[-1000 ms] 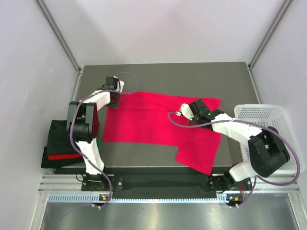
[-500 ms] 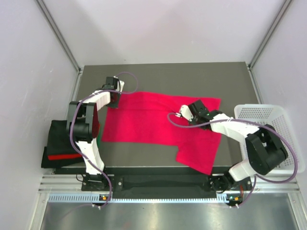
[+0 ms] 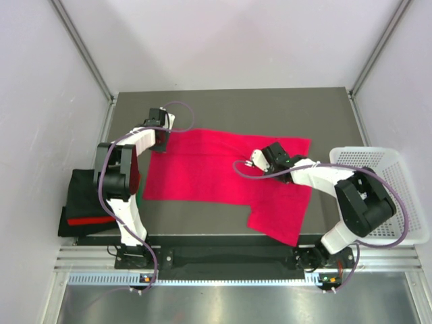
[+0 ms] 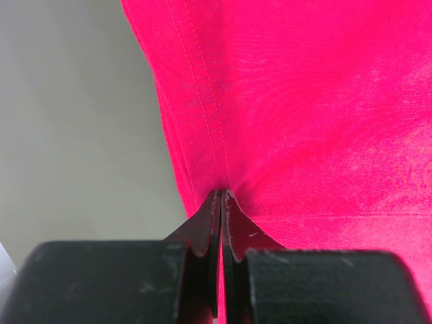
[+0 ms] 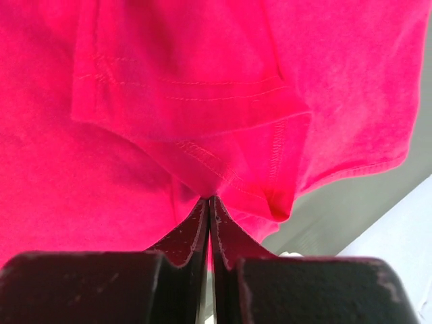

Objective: Fold and stack the t-shirts
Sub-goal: Fold the tshirt

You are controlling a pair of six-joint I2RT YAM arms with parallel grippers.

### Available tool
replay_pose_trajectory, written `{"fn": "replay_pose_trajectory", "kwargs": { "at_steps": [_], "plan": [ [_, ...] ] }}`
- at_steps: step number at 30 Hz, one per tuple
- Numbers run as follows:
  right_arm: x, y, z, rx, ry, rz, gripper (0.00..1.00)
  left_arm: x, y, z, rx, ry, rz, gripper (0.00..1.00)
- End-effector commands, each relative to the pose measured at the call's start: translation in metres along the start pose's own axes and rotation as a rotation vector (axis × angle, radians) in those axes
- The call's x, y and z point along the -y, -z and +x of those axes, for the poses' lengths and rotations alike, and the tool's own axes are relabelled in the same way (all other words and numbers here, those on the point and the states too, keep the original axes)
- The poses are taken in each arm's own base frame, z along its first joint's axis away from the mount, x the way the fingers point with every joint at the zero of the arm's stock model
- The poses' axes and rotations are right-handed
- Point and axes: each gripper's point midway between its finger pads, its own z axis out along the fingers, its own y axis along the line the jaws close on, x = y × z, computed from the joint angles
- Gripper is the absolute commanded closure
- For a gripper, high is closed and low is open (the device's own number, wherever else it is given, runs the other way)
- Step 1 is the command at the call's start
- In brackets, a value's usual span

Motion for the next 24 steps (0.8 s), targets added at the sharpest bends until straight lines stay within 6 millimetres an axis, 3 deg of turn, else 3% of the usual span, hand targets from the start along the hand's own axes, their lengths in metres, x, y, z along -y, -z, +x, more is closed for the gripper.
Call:
{"fn": "replay_pose_trajectory", "kwargs": {
  "at_steps": [1, 4, 7, 12, 13, 15, 17, 20, 24],
  "plan": [
    [0.022, 0.011, -0.016, 0.041, -0.028, 0.085, 1.0, -0.002, 0.007, -0.002, 0.016, 0.004, 0.007, 1.0],
    [0.027, 0.024, -0.018, 0.053, -0.027, 0.104, 1.0, -0.002, 0.008, -0.003, 0.019, 0.005, 0.007, 1.0],
    [0.02, 0.036, -0.019, 0.057, 0.0, 0.093, 0.99, -0.002, 0.008, -0.003, 0.019, 0.003, 0.007, 1.0],
    [-0.015, 0.069, -0.038, 0.134, 0.063, -0.014, 0.99, -0.003, 0.01, -0.004, 0.021, 0.004, 0.002, 1.0],
    [-0.031, 0.075, -0.038, 0.153, 0.08, -0.103, 0.99, -0.004, 0.01, -0.004, 0.021, 0.001, 0.0, 1.0],
    [-0.032, 0.089, -0.049, 0.203, 0.047, -0.138, 1.0, -0.004, 0.011, -0.004, 0.023, 0.001, -0.004, 1.0],
    [-0.023, 0.087, -0.048, 0.201, 0.051, -0.092, 0.96, -0.005, 0.009, -0.002, 0.019, -0.001, -0.007, 1.0],
    [-0.014, 0.066, -0.036, 0.122, 0.093, -0.004, 0.7, -0.004, 0.008, -0.002, 0.015, -0.003, -0.006, 1.0],
    [-0.013, 0.044, -0.029, 0.102, 0.116, 0.027, 0.67, -0.004, 0.007, -0.002, 0.011, -0.001, -0.004, 1.0]
  ]
}}
